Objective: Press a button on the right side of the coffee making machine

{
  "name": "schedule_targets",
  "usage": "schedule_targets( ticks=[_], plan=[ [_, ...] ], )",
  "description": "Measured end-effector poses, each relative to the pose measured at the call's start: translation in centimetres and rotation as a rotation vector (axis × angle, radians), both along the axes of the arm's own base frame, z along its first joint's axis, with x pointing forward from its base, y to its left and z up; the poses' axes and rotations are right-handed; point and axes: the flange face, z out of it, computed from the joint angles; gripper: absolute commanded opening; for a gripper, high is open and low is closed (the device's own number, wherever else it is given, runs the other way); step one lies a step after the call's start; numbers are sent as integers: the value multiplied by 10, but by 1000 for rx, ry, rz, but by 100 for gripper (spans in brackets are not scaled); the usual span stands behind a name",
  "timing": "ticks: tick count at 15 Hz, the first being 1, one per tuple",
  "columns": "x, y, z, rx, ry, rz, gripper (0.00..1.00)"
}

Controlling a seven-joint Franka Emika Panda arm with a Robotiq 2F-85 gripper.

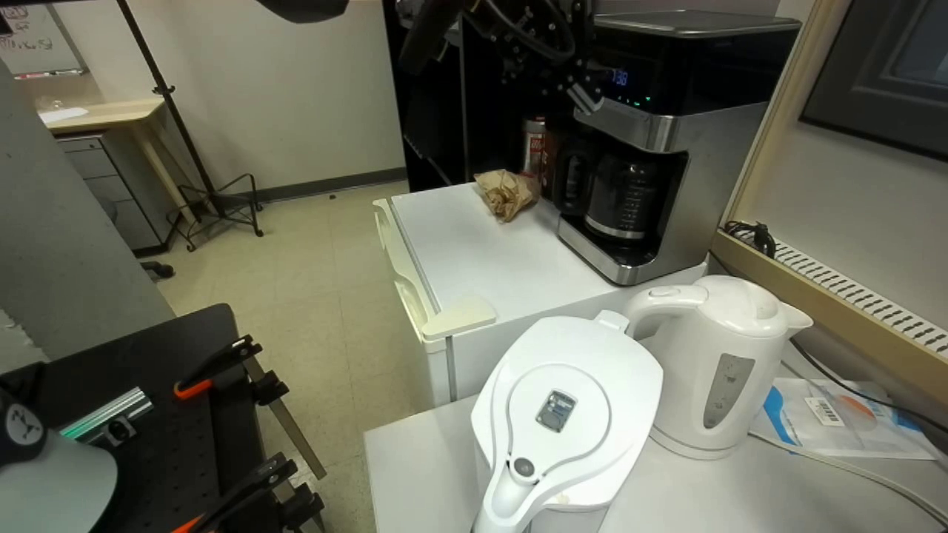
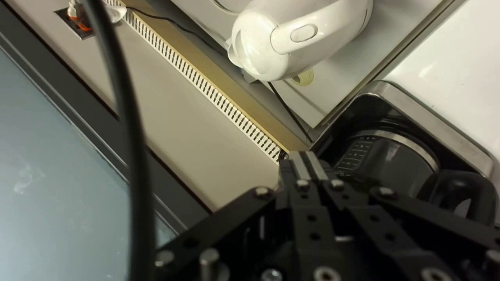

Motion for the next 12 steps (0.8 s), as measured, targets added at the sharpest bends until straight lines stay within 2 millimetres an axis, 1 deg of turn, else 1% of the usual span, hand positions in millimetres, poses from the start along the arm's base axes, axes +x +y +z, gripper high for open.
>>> schedule_targets(
  ticks=[6,12],
  plan=[
    [35,5,-21,19,-30,10,2],
    [67,8,-32,29,-73,19,2]
  ],
)
